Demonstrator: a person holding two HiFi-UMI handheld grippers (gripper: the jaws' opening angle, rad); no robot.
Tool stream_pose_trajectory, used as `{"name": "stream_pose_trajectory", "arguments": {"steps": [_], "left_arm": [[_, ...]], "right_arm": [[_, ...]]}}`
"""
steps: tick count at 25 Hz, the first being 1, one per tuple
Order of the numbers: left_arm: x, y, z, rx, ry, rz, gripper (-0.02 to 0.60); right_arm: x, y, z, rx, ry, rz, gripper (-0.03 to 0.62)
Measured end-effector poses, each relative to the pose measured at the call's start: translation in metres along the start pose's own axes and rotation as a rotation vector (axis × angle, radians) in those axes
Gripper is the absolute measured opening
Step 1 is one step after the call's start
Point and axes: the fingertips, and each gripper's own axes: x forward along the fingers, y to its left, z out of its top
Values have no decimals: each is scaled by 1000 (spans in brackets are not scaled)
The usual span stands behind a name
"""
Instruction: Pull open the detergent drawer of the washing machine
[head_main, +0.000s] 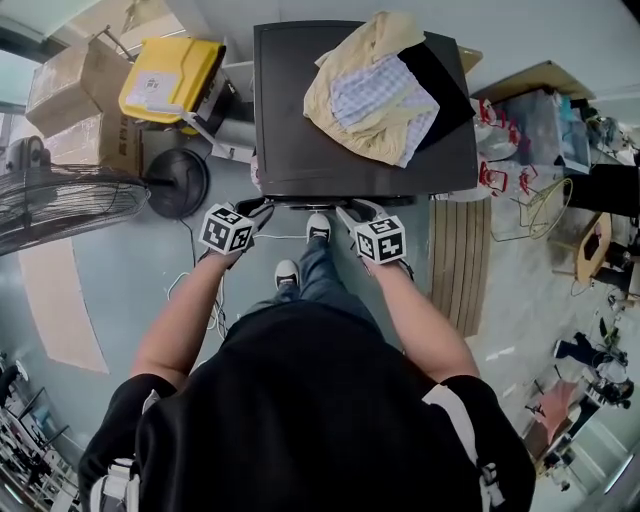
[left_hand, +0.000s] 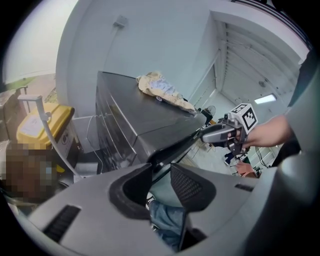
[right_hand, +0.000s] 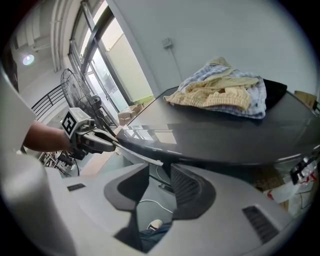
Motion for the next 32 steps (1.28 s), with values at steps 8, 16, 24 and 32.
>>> {"name": "stream_pose_trajectory", "arguments": {"steps": [8,16,24,32], "left_arm": [[1,-1,0,21,3,1,118],[3,-1,-1,46,14,5,110],[2,-1,-1,55,24,18,106],[3,-2,0,80,53,20,97]], "right_arm": [[3,3,1,2,-16,7,129],[4,3,0,-67,-7,20,118],[3,4,0,-136,-3,45,97],[3,3,0,-152,17,98,80]]}}
